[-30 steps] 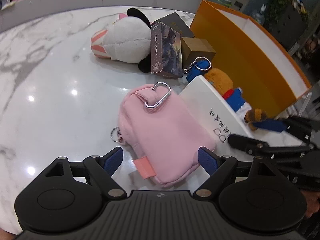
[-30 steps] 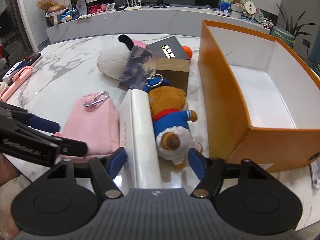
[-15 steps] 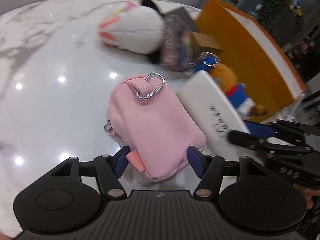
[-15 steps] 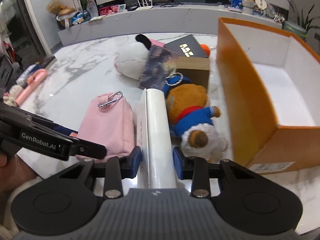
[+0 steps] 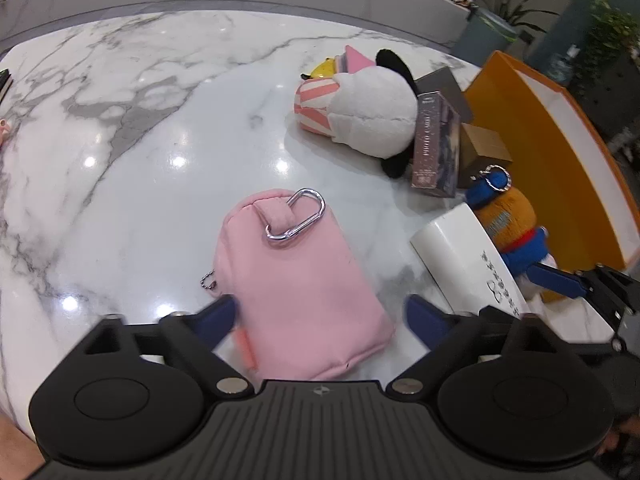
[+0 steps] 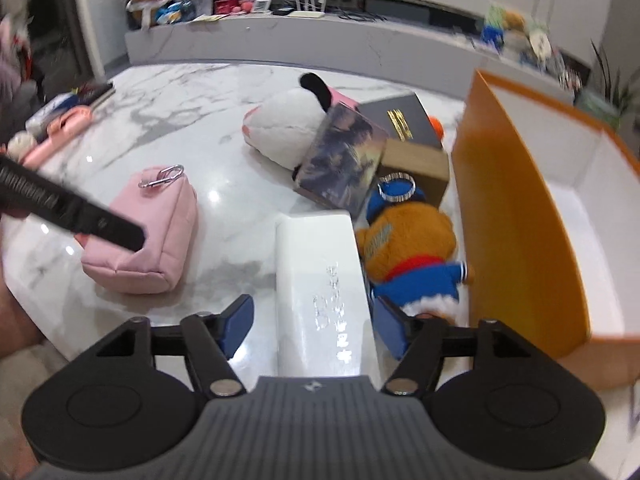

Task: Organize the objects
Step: 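Grasp the pink pouch with the left tool while the right tool grasps the white glasses case, then carry the pink pouch and white case over the orange box with both tools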

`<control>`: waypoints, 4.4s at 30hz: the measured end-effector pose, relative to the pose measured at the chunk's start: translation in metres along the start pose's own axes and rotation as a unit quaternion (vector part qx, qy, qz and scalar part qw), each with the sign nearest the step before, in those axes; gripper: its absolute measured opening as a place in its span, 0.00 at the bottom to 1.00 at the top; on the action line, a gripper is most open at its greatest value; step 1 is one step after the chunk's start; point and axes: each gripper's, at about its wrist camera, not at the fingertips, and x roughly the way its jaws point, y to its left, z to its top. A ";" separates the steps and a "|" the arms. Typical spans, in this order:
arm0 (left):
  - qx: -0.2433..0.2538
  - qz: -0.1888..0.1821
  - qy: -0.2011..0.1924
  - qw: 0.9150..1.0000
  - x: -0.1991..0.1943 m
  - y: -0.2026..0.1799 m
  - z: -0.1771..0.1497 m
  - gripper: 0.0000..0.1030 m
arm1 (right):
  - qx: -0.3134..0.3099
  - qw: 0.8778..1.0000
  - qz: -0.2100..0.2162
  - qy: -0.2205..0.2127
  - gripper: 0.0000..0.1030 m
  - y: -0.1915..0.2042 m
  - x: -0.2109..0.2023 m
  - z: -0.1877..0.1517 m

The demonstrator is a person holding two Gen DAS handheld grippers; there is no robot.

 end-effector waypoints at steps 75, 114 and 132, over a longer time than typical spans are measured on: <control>0.082 -0.030 -0.055 0.995 -0.060 -0.041 -0.008 0.58 | 0.019 1.000 -0.011 -0.011 0.60 -0.021 -0.031 0.073; 0.228 -0.140 -0.094 0.959 -0.065 -0.284 0.053 0.58 | 0.087 0.986 -0.124 -0.074 0.60 -0.200 -0.187 0.079; 0.261 -0.125 -0.013 0.957 0.018 -0.310 0.045 0.58 | 0.112 0.988 -0.096 0.043 0.60 -0.247 -0.089 0.049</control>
